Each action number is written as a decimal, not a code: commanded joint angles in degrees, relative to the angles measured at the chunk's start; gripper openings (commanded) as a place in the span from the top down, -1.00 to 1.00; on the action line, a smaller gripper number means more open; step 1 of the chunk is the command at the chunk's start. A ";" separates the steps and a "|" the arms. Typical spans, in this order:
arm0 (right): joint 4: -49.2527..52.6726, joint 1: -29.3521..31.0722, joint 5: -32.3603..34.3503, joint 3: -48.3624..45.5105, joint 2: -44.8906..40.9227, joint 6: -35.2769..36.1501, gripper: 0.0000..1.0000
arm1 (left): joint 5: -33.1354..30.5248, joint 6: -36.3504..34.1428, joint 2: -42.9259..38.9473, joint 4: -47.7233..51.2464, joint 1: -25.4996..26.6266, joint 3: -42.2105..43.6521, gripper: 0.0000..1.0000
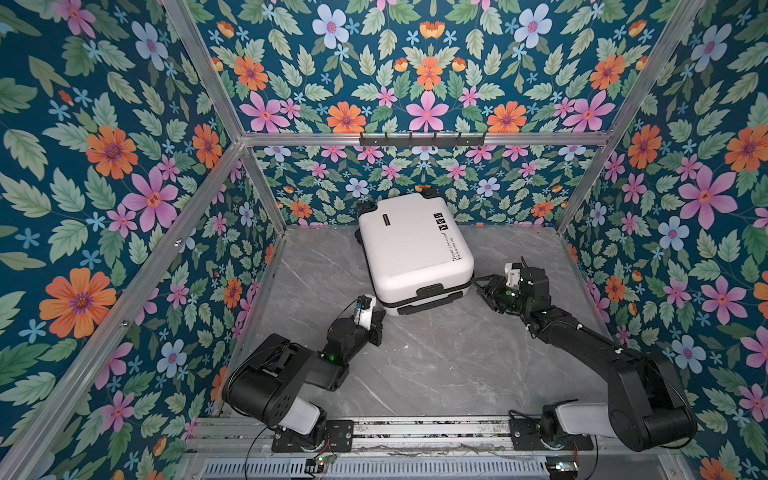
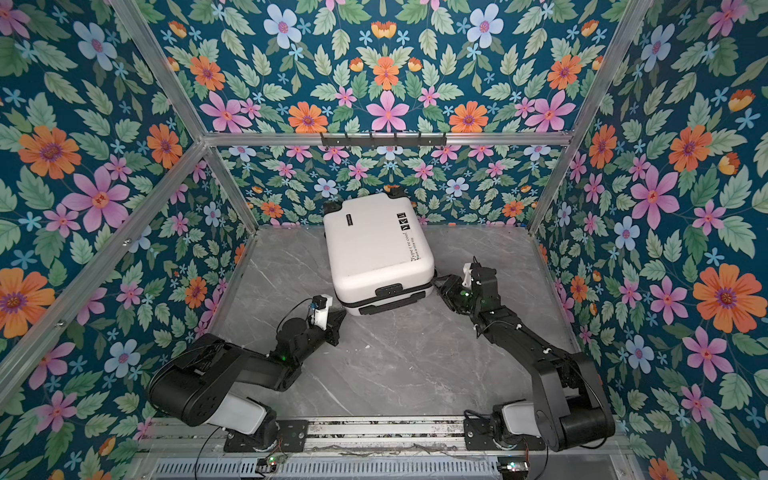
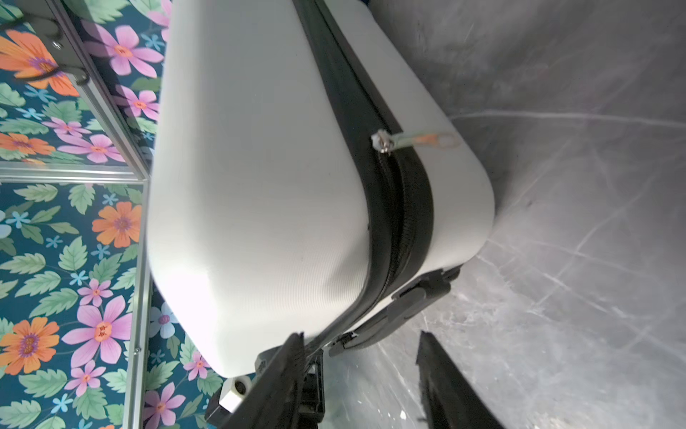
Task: Pack the luggage
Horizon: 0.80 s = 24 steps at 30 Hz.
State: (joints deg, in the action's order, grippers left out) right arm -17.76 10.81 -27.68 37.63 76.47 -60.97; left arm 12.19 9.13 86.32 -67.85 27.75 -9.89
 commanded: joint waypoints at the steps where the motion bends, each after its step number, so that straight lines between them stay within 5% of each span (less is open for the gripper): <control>1: 1.40 -2.38 1.38 -0.12 -0.12 2.08 -0.06 | 2.55 0.28 -0.54 -2.28 -0.01 -0.44 1.00; 12: -1.61 -4.57 -0.56 9.46 11.48 1.29 -0.11 | 3.70 1.33 -2.42 -0.14 0.03 -0.28 1.00; 24: -8.07 -4.47 -1.59 9.13 17.98 -3.41 0.43 | 4.42 1.42 -3.18 1.41 0.11 -0.57 1.00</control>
State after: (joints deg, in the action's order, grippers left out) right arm -23.11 6.22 -28.49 46.76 93.86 -63.46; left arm 14.04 10.44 83.29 -63.40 27.79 -10.20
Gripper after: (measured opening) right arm 0.287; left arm 0.051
